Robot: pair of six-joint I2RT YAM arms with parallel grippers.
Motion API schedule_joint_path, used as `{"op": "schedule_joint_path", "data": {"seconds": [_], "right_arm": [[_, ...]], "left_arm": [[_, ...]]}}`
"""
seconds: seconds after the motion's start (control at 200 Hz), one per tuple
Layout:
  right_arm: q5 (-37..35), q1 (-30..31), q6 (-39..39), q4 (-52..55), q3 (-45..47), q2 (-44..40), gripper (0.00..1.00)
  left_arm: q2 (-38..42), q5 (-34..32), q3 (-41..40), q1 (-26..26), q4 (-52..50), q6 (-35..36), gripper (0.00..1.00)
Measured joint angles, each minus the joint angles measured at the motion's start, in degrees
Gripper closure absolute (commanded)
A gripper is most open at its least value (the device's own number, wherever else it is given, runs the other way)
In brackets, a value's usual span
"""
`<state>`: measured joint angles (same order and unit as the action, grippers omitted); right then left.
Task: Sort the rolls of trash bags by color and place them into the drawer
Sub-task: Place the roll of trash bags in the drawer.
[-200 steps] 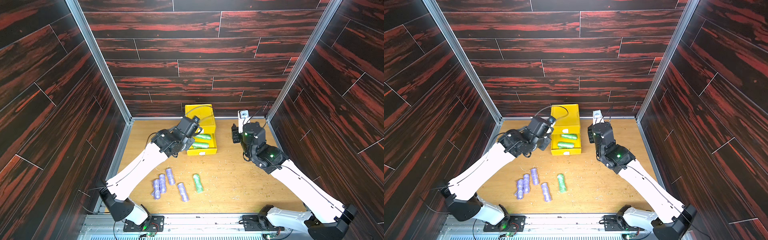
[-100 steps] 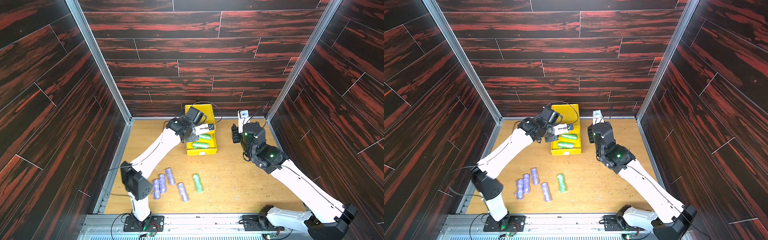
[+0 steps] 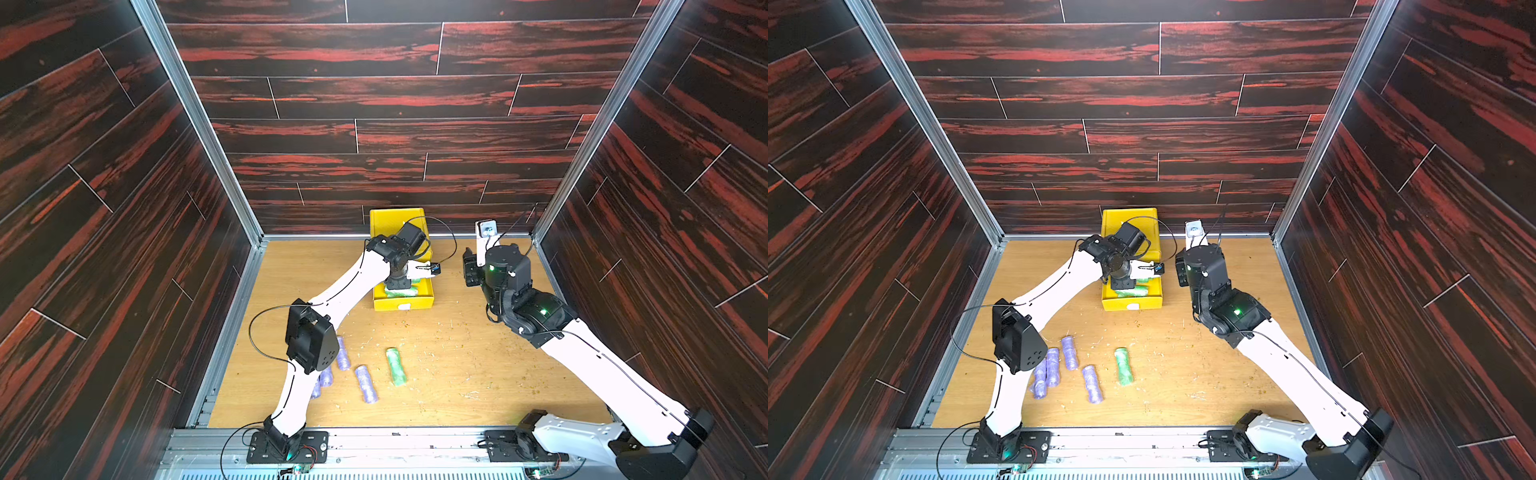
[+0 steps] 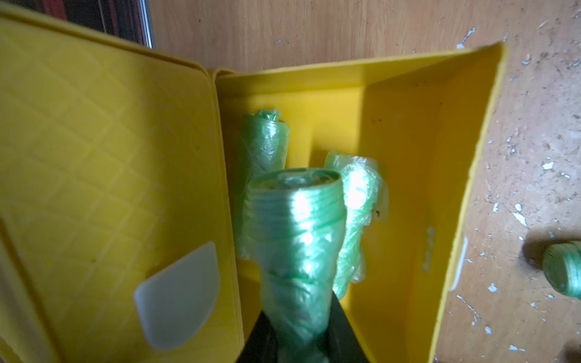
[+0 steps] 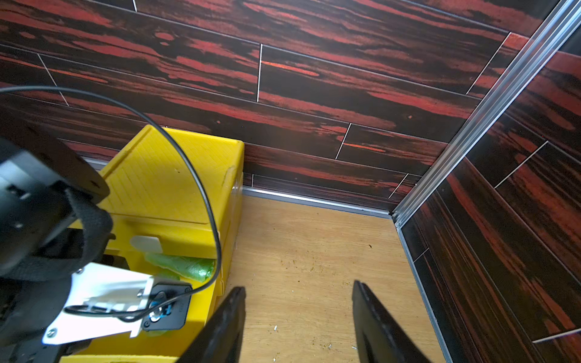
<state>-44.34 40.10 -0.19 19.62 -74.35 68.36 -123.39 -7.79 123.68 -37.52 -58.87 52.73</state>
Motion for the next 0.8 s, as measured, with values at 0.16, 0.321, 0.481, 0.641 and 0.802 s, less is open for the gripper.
{"op": "schedule_joint_path", "data": {"seconds": [0.16,0.321,0.481,0.641,0.802], "right_arm": [[0.2,0.0,0.0,0.0,0.04,0.13,0.43],[0.26,0.0,0.0,0.04,0.07,0.46,0.42],[0.33,0.0,0.0,0.02,0.07,0.59,0.43],[0.39,0.0,0.0,0.02,0.07,0.7,0.43],[0.37,0.0,0.0,0.02,0.07,0.72,0.42]], "left_arm": [[-1.01,-2.67,-1.55,-0.04,1.9,-0.33,0.7],[-3.32,-5.07,-1.53,-0.04,3.17,-0.44,0.62],[-4.17,-6.51,-1.53,0.0,4.17,-0.55,0.51],[-4.17,-7.56,-1.53,0.24,5.03,-0.5,0.44],[-4.17,-7.89,-1.53,0.28,4.98,-0.44,0.43]]}}
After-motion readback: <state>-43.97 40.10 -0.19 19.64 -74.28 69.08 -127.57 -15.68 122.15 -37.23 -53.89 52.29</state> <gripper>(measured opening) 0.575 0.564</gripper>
